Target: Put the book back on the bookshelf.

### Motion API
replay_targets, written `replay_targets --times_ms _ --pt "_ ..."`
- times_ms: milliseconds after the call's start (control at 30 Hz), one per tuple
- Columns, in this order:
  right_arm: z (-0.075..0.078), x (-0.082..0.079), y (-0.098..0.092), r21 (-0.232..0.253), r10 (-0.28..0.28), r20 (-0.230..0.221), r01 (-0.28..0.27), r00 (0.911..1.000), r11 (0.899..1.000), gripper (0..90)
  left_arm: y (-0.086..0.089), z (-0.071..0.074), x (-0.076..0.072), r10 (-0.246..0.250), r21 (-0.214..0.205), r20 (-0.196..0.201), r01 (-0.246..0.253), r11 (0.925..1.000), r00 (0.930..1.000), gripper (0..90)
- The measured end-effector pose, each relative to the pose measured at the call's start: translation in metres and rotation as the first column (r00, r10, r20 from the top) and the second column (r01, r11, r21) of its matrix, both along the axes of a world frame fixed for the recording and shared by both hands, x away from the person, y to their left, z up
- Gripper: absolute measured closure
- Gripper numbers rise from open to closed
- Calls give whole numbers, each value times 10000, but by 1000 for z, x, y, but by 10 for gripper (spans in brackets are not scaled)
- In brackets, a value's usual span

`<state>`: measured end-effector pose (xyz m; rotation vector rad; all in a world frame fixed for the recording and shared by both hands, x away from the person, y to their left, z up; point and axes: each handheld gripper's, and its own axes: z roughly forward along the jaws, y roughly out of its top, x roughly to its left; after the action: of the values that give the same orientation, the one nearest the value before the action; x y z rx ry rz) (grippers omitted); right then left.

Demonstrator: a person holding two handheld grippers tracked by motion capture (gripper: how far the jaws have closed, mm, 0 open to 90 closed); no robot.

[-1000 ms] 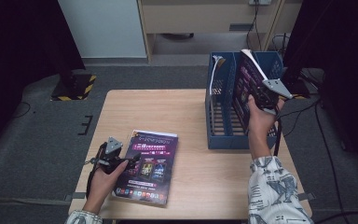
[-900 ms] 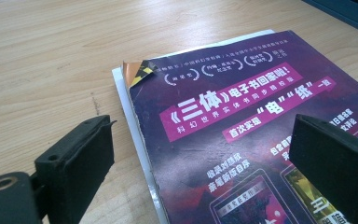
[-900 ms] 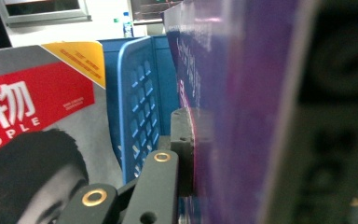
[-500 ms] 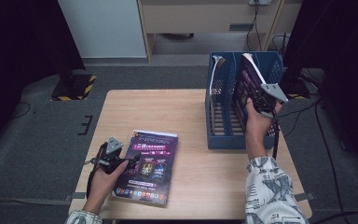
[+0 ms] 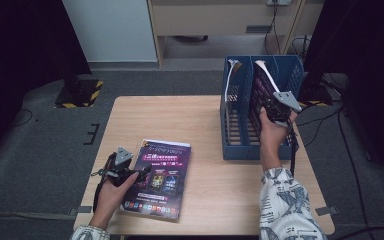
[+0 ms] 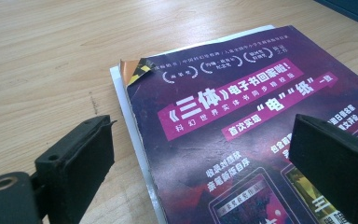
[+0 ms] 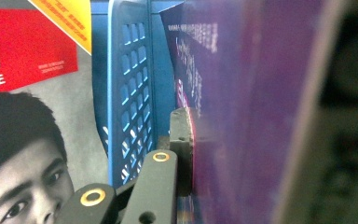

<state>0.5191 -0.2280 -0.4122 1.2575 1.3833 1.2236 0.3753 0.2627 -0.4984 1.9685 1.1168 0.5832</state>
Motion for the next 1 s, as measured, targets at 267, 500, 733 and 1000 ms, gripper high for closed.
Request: replay_targets --times_ms 267,500,733,1000 --pt "-1 -5 6 -403 448 -113 -453 9989 9982 818 1 0 -1 51 13 5 -51 10000 10000 64" --pt "-1 -9 22 -841 733 -202 -748 9971 9937 799 1 0 0 57 28 -4 -57 10000 10000 64" --pt "-7 -10 34 -995 827 -367 -860 9959 9913 707 2 0 0 70 7 -10 -70 10000 10000 64" --pt "-4 -15 32 -710 944 -394 -970 9948 9927 516 1 0 0 57 48 -10 -57 10000 10000 64"
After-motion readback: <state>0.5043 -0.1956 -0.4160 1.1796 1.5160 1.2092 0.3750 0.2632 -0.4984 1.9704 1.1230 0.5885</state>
